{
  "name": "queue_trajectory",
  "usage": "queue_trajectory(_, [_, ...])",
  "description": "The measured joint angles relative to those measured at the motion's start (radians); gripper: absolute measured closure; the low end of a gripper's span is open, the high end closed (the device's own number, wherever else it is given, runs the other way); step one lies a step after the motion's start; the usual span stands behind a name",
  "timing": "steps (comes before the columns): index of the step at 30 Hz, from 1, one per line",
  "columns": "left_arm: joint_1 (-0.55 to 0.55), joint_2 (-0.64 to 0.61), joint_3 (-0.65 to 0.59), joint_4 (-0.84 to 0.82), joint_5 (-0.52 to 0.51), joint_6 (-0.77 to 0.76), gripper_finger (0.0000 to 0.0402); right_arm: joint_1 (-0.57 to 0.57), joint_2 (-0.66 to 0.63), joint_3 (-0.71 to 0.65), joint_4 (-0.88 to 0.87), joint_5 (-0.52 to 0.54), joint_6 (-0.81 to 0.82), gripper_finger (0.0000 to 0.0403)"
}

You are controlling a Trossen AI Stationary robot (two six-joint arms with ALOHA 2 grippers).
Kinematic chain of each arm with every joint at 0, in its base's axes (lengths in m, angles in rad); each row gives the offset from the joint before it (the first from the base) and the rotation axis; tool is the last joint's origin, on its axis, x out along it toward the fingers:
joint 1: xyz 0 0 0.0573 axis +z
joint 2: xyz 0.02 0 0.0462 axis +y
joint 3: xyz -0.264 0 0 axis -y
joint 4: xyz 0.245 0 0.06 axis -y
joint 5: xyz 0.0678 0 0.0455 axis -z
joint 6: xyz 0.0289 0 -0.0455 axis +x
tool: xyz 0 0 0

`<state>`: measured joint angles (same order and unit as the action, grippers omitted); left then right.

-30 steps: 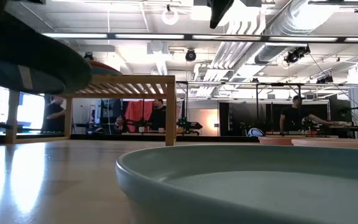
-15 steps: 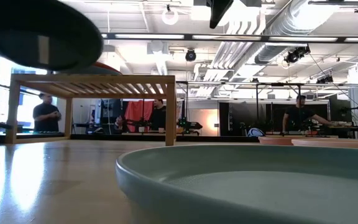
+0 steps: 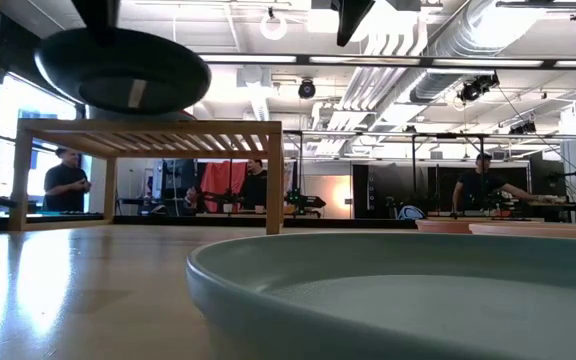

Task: Place and stack plates onto a shelf
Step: Stack the green plate on the top of the light pink plate

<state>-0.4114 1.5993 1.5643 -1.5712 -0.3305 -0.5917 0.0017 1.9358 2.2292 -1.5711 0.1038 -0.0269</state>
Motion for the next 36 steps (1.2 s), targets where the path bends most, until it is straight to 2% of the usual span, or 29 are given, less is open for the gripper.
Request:
queue_trajectory(7, [0.124,-0.045,0.000,0.001,-0.035,0.102,0.0401,-0.016,0.000,0.000,0.000,0.001,0.000,0.0262])
queue_trajectory(15, [0.266,-0.192,0.000,-0.003,-0.048,0.140,0.0401,-0.042,0.000,0.000,0.000,0.001,0.000,0.0262])
queue_trajectory(22, [0.288,-0.235,0.000,0.000,0.008,0.222,0.0401,-0.055,0.000,0.000,0.001,0.001,0.000,0.0262])
queue_trajectory(29, [0.328,-0.292,0.000,0.000,-0.166,0.291,0.0401,-0.083,0.000,0.000,0.002,0.002,0.022,0.0262])
queue_trajectory(36, [0.487,-0.340,0.000,0.000,-0.284,0.491,0.0401,-0.108,0.000,0.000,0.026,0.002,0.030,0.0262])
